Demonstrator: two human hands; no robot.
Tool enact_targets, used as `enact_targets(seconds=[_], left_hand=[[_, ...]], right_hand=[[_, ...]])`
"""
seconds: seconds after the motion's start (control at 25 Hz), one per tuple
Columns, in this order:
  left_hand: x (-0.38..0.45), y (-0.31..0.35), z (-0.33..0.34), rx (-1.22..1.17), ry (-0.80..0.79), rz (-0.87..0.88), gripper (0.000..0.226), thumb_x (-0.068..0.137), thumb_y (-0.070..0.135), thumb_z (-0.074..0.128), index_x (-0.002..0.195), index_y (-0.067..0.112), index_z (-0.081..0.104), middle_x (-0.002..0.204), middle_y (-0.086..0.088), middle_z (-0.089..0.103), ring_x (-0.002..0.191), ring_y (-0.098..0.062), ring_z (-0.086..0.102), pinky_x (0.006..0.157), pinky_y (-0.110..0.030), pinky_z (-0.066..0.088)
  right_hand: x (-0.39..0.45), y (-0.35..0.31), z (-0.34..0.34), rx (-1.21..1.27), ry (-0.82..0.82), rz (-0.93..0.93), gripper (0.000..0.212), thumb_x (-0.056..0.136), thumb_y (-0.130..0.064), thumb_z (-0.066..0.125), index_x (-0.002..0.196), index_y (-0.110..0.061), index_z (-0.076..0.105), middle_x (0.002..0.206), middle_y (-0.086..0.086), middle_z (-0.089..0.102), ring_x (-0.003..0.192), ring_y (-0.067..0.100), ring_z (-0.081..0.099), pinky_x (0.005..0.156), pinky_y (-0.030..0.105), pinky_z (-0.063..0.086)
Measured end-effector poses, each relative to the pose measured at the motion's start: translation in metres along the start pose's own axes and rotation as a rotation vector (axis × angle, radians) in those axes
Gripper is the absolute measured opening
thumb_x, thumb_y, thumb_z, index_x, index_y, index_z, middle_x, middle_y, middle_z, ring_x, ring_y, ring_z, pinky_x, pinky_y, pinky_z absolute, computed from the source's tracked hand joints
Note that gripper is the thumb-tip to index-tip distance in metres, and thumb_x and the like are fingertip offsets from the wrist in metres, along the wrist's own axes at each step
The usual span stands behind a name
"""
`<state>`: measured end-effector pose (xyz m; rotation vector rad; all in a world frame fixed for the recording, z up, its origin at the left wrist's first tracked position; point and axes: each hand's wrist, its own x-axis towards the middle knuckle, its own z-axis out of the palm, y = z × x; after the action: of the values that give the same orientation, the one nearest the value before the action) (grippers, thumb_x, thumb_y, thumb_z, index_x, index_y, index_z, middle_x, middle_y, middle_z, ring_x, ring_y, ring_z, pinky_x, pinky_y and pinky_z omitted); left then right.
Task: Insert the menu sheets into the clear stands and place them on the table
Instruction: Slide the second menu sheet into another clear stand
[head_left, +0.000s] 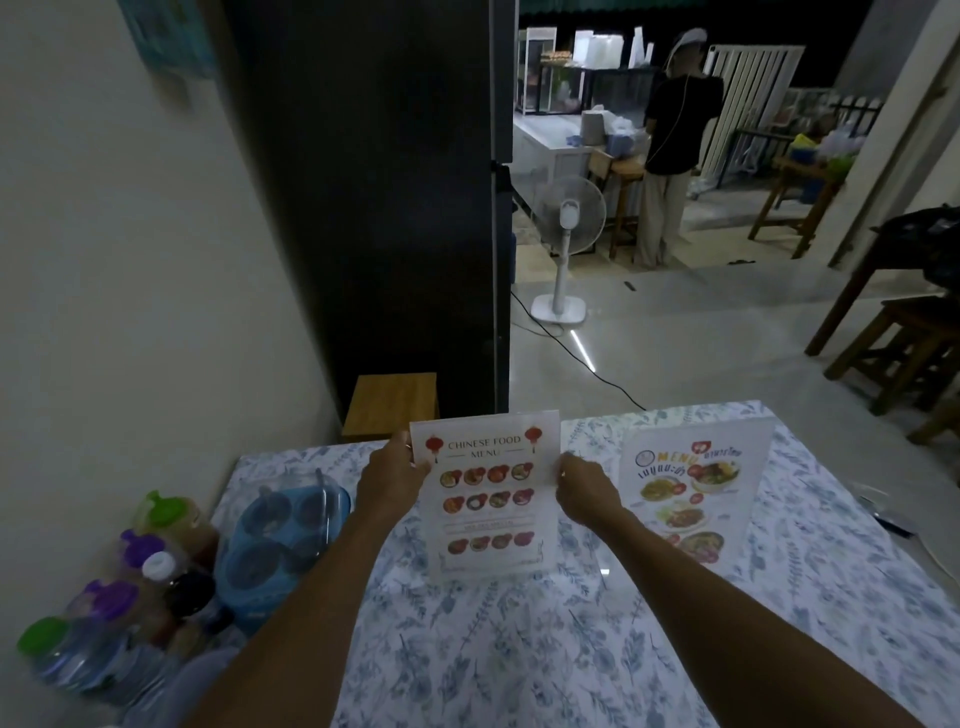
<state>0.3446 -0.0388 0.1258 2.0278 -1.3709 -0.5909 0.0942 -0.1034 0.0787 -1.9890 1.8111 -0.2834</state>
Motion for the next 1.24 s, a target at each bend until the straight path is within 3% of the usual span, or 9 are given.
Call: enact_targets(seconds=[0.2,0.36,0.48,0.68,0.84,0.96,1.08,1.24], left_hand=[[-0.005,0.002,-0.008,0.082,-0.142,-0.017,0.051,0.089,0.032,0.067,0.131,0.017,0.044,0.123,-0.010,0.067,0.107,-0.029,0.066,0.087,-0.044,0.055],[-0.017,0.003,-0.005,0.123,-0.195,-0.134,0.074,0.085,0.042,0.070,0.138,0.006,0.032,0.131,-0.016,0.060,0.117,-0.034,0.060,0.086,-0.037,0.049],[-0.018,-0.004,0.005,0.126,-0.245,-0.187,0.087,0.071,0.062,0.068,0.134,0.007,0.044,0.129,-0.013,0.063,0.110,-0.031,0.064,0.092,-0.045,0.054],[-0.044,0.014,0.023,0.186,-0.326,-0.169,0.062,0.082,0.060,0.061,0.125,0.015,0.057,0.116,-0.007,0.069,0.096,-0.027,0.068,0.087,-0.039,0.056],[-0.061,0.026,0.052,0.223,-0.375,-0.156,0.069,0.080,0.068,0.056,0.123,0.014,0.052,0.117,-0.002,0.065,0.102,-0.029,0.067,0.091,-0.037,0.053],[-0.061,0.034,0.085,0.241,-0.417,-0.113,0.082,0.071,0.075,0.054,0.127,0.014,0.053,0.124,-0.006,0.064,0.103,-0.030,0.065,0.092,-0.042,0.053],[-0.071,0.059,0.116,0.273,-0.445,-0.054,0.084,0.079,0.069,0.054,0.139,0.011,0.044,0.137,-0.012,0.056,0.118,-0.033,0.058,0.100,-0.045,0.048],[-0.076,0.095,0.159,0.343,-0.508,-0.021,0.082,0.087,0.065,0.052,0.140,0.004,0.038,0.140,-0.017,0.051,0.122,-0.033,0.055,0.097,-0.040,0.048]], right_hand=[[-0.007,0.015,0.019,0.027,-0.066,0.048,0.019,0.092,-0.013,0.045,0.102,-0.010,0.061,0.099,0.012,0.068,0.083,0.026,0.066,0.075,0.040,0.059],[-0.011,0.017,0.010,0.069,-0.054,0.074,0.021,0.092,-0.015,0.049,0.103,-0.006,0.063,0.104,0.014,0.069,0.086,0.028,0.066,0.074,0.036,0.057],[-0.017,0.022,0.007,0.061,-0.049,0.074,0.022,0.094,-0.017,0.052,0.106,-0.003,0.063,0.109,0.015,0.069,0.092,0.029,0.066,0.077,0.035,0.055],[-0.035,0.030,-0.002,0.059,-0.041,0.055,0.031,0.096,-0.023,0.053,0.118,-0.003,0.061,0.120,0.017,0.065,0.108,0.031,0.062,0.088,0.036,0.052],[-0.052,0.048,-0.012,0.049,-0.087,0.018,0.033,0.097,-0.027,0.054,0.120,-0.005,0.066,0.126,0.015,0.065,0.118,0.031,0.059,0.094,0.033,0.048],[-0.062,0.072,-0.024,0.042,-0.169,0.055,0.024,0.097,-0.024,0.050,0.084,-0.014,0.068,0.102,0.007,0.066,0.110,0.033,0.063,0.092,0.035,0.047],[-0.072,0.104,-0.040,0.051,-0.176,0.128,0.027,0.094,-0.023,0.051,0.102,-0.008,0.072,0.110,0.014,0.068,0.108,0.033,0.063,0.087,0.036,0.048],[-0.078,0.163,-0.058,0.018,-0.150,0.156,0.028,0.092,-0.028,0.055,0.100,-0.008,0.073,0.113,0.013,0.071,0.101,0.030,0.065,0.076,0.029,0.045]])
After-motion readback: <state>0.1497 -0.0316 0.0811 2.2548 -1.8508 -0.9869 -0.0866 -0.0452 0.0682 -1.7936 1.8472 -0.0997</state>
